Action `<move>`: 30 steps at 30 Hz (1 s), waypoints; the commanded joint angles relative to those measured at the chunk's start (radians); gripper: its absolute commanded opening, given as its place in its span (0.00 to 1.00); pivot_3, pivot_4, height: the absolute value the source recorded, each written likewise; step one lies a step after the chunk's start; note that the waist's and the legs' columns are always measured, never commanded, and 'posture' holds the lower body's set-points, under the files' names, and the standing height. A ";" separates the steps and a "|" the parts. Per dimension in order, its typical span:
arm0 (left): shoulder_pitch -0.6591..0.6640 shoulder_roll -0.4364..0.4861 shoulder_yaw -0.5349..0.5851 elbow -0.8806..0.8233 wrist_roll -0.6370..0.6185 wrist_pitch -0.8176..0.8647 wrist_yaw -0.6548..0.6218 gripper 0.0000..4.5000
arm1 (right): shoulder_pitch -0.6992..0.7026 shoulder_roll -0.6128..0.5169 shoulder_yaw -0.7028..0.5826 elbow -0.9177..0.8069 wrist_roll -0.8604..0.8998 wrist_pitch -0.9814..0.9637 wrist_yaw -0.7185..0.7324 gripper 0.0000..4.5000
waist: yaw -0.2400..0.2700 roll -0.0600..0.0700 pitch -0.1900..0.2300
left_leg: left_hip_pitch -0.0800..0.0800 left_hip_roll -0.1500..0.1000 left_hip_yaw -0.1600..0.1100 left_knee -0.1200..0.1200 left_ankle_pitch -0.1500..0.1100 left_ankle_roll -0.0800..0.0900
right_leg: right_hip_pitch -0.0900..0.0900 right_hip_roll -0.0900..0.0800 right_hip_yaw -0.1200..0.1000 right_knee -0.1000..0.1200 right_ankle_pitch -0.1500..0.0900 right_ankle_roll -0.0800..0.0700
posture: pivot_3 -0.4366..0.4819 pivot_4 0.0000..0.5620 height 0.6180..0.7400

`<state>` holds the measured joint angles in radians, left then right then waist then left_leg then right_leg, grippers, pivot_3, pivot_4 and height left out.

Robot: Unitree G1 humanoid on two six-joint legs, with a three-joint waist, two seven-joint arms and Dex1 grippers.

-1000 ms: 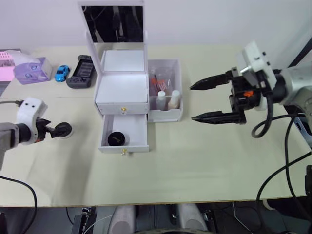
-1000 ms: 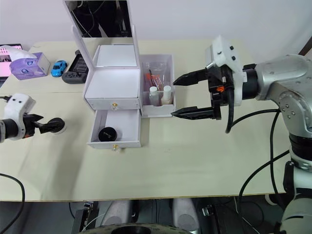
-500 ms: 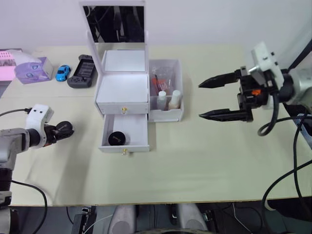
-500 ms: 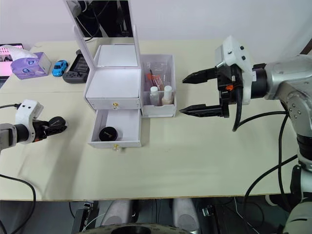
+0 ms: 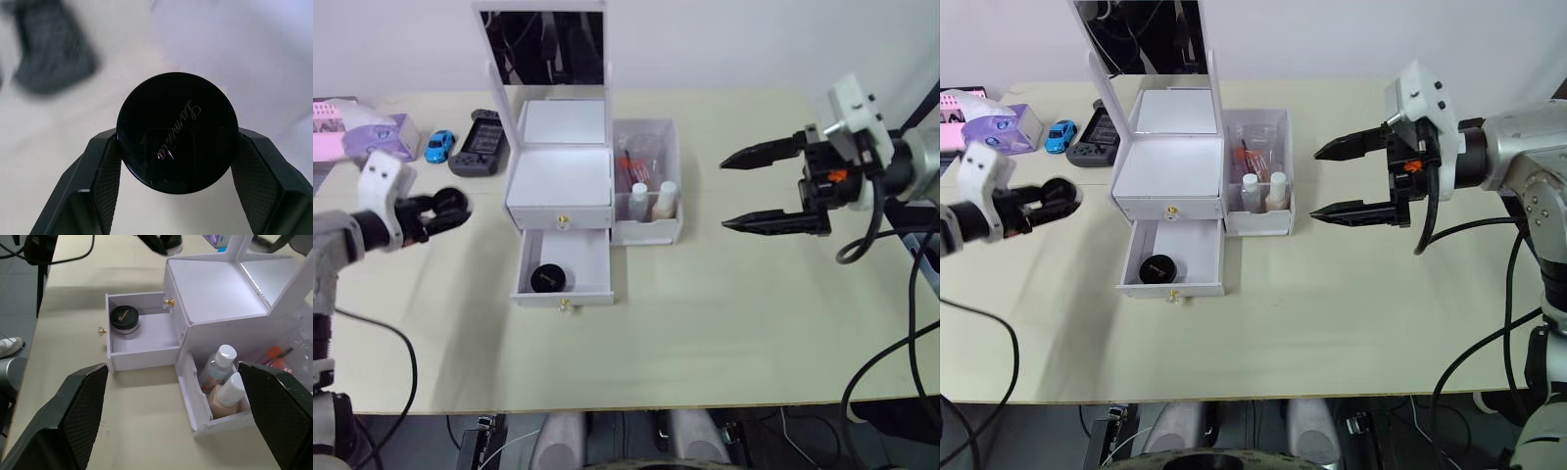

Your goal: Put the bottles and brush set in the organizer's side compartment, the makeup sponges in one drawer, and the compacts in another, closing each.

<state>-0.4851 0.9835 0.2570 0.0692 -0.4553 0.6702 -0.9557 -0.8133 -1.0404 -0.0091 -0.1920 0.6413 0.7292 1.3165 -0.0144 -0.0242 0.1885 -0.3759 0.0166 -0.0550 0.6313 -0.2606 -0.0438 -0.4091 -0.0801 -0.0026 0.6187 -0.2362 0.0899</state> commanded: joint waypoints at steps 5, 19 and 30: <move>-0.089 0.073 0.052 -0.176 -0.177 0.030 -0.173 0.59 | -0.028 0.003 -0.020 0.005 -0.013 -0.030 0.009 1.00 | -0.003 0.000 0.000 | 0.000 0.000 0.000 0.000 0.000 0.000 | 0.000 0.001 0.000 0.001 0.000 0.000 | 0.48 0.27 1.00; -0.165 0.182 -0.325 -0.452 -0.132 0.176 -0.271 0.59 | 0.033 -0.024 -0.076 -0.056 0.029 0.012 -0.011 1.00 | 0.000 0.000 0.001 | 0.000 0.000 -0.001 0.001 0.000 0.000 | 0.000 0.002 0.001 0.001 -0.001 0.000 | 0.48 0.27 1.00; -0.229 0.034 -0.543 -0.448 0.053 0.169 -0.188 0.59 | 0.048 -0.024 -0.107 -0.094 0.059 0.059 -0.057 1.00 | -0.001 0.000 0.001 | 0.000 0.000 -0.001 0.001 0.000 0.000 | 0.001 0.002 0.001 0.002 -0.001 0.000 | 0.48 0.27 1.00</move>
<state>-0.6888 1.0270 -0.2857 -0.3673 -0.4221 0.8412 -1.1620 -0.7469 -1.0483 -0.0855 -0.2557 0.6838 0.7847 1.2694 -0.0150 -0.0239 0.1892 -0.3756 0.0167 -0.0564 0.6326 -0.2605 -0.0435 -0.4085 -0.0776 -0.0017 0.6208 -0.2368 0.0901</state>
